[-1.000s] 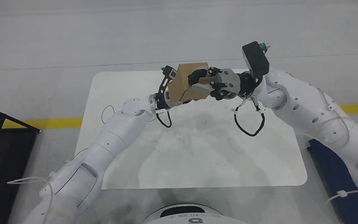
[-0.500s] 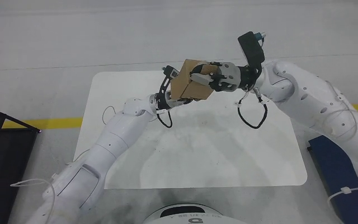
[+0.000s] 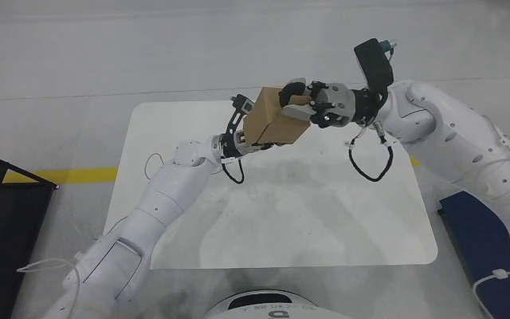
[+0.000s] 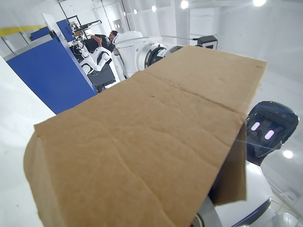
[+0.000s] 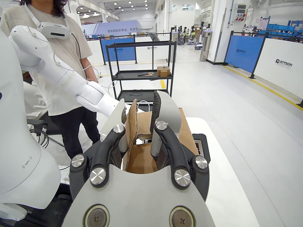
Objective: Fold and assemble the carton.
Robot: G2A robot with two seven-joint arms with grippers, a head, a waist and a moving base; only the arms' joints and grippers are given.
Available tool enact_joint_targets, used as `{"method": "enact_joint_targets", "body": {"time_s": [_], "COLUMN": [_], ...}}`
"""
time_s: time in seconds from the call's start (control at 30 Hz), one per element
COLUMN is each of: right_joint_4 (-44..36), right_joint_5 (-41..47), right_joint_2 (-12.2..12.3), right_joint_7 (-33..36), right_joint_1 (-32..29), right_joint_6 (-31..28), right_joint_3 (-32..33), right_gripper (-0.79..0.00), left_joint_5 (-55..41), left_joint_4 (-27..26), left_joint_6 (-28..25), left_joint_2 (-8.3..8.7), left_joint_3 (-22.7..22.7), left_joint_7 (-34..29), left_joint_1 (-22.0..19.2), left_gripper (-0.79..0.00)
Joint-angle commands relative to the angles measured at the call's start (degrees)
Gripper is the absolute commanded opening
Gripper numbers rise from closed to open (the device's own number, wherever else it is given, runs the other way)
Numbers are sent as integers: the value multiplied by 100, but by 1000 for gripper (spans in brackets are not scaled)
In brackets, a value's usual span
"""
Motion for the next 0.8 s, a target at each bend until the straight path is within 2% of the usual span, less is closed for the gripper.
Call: {"method": "enact_joint_targets", "body": {"time_s": [0.0, 0.2, 0.77], "right_joint_4": [7, 58, -56], "right_joint_5": [-59, -386, -1096], "right_joint_2": [16, 59, 118], "right_joint_7": [9, 91, 155], "right_joint_1": [-39, -194, -748], "right_joint_6": [0, 0, 58], "right_joint_3": [73, 354, 1248], "right_gripper": [-511, -493, -336], "left_joint_5": [25, 71, 211], "left_joint_4": [-31, -144, -280], "left_joint_6": [25, 140, 344], "left_joint_2": [-5, -28, -115], "left_joint_3": [-31, -125, -308], "left_joint_7": [-24, -139, -344], "left_joint_1": [20, 94, 252], "left_gripper": [-785, -785, -785]}}
